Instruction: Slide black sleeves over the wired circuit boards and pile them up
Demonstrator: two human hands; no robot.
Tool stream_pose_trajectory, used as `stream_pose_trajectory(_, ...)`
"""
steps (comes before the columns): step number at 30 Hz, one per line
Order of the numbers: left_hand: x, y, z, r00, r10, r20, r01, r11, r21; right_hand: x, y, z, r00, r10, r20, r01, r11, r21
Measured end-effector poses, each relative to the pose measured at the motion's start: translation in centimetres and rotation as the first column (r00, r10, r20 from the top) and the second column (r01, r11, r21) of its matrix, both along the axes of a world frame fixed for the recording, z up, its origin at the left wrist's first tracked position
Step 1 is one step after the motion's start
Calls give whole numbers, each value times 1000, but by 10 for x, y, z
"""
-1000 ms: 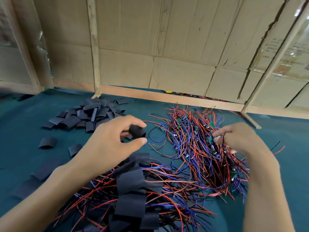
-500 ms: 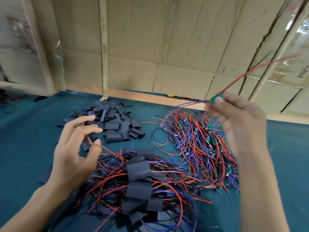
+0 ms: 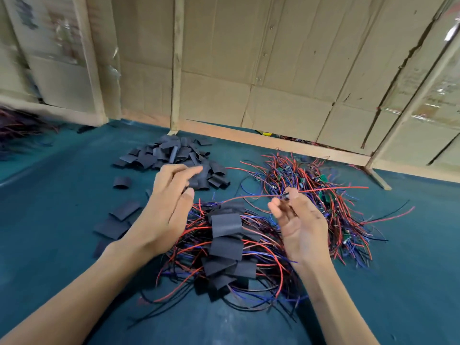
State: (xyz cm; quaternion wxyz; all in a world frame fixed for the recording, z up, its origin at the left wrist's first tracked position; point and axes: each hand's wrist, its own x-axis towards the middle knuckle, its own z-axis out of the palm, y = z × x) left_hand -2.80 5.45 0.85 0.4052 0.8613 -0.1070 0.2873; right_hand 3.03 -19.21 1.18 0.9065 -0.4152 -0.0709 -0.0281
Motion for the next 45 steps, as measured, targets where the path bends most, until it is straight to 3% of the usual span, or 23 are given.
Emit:
stream_pose_trajectory(4, 4, -3, -5, 1000, 3, -26, 0, 993, 116, 0, -3, 2, 1000, -7, -11, 8, 999, 46)
stream_pose_trajectory(10, 2, -6, -1, 970, 106, 220, -123, 990, 62, -2, -5, 2, 999, 1, -47, 2, 998, 61)
stream_pose_trajectory(14, -1, -5, 2, 991, 58, 120, -62, 998, 27, -2, -6, 5, 997, -18, -80, 22, 999, 49)
stream_pose_trajectory(18, -3, -5, -6, 992, -114, -51, 114, 993, -5, -3, -6, 4, 997, -13, -81, 17, 998, 53)
stream_pose_trajectory(21, -3, -11, -10, 986, -138, -89, 142, 989, 43, -3, -7, 4, 996, -11, -84, 17, 997, 69)
stream_pose_trajectory(23, -4, -17, -7, 985, -135, -103, 136, 991, -2, -2, -8, 5, 996, -4, -90, 11, 997, 70)
stream_pose_trajectory(34, -8, -21, -6, 996, -84, -12, 83, 994, -66, -1, -10, 6, 995, 25, -99, -18, 997, 69)
stream_pose_trajectory(45, -9, -23, -2, 995, -88, 36, 83, 988, 129, -8, -7, 11, 996, 24, -91, -12, 991, 133)
